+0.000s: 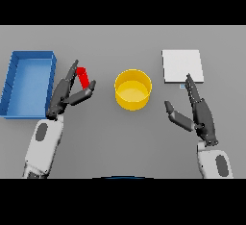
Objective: Pick up the red beaker and tilt it to pour out 1 green nut into yellow bowl. Pick up the yellow bowl and place it on the metallic measuring scale.
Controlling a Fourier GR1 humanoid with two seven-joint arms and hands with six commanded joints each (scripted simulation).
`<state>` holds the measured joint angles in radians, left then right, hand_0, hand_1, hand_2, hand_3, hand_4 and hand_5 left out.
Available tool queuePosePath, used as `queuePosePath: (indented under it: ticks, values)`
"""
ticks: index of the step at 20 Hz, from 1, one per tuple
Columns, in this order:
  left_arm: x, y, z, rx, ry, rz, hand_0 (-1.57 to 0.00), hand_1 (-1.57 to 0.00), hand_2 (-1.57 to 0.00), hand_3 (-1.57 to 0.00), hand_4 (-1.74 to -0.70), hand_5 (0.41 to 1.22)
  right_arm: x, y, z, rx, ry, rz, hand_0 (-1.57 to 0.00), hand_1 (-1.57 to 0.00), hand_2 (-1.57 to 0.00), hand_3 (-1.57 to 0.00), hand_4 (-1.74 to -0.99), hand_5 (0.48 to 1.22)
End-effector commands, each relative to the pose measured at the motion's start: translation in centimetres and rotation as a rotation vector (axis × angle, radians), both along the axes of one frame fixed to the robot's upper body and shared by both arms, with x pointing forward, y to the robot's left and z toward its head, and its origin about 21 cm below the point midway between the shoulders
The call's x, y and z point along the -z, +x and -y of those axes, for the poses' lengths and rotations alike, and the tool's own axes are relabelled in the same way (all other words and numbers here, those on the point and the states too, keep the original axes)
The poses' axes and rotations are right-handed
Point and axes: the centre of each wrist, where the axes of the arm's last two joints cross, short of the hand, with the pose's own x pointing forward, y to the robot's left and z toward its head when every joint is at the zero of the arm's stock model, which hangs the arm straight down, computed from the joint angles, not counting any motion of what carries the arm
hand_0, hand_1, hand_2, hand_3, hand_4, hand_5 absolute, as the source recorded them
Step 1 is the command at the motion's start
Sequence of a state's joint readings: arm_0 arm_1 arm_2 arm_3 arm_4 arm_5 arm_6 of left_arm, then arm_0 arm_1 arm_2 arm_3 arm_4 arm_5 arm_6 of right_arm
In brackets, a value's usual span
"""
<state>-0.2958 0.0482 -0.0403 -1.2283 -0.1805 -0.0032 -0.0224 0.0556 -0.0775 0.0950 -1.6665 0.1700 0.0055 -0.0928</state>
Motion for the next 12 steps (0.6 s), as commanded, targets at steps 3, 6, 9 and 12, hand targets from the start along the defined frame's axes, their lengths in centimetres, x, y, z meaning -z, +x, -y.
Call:
queuePosePath:
  ticks: [3,6,9,12]
  values:
    - [0.0,1.4,0.6,-0.007,0.024,-0.025,0.00,0.00,0.00,0.00,-1.20,0.663,-0.4,0.0,0.5,0.010,-0.001,0.015,0.00,0.00,0.00,0.00,-1.231,0.633]
    - [0.2,2.4,1.1,-0.016,0.036,-0.031,0.00,0.00,0.00,0.00,-1.20,0.671,-0.3,-0.1,0.4,0.005,0.000,0.016,0.00,0.00,0.00,0.00,-1.238,0.638]
    - [0.4,3.4,1.6,-0.013,0.007,-0.012,0.00,0.00,0.00,0.00,-1.23,0.687,-0.3,-0.1,0.3,0.012,-0.006,0.013,0.00,0.00,0.00,0.00,-1.242,0.642]
    - [1.5,3.6,1.7,-0.022,-0.062,0.022,0.00,0.00,0.00,0.00,-1.29,0.708,-0.3,-0.2,0.5,0.014,0.001,0.004,0.00,0.00,0.00,0.00,-1.246,0.645]
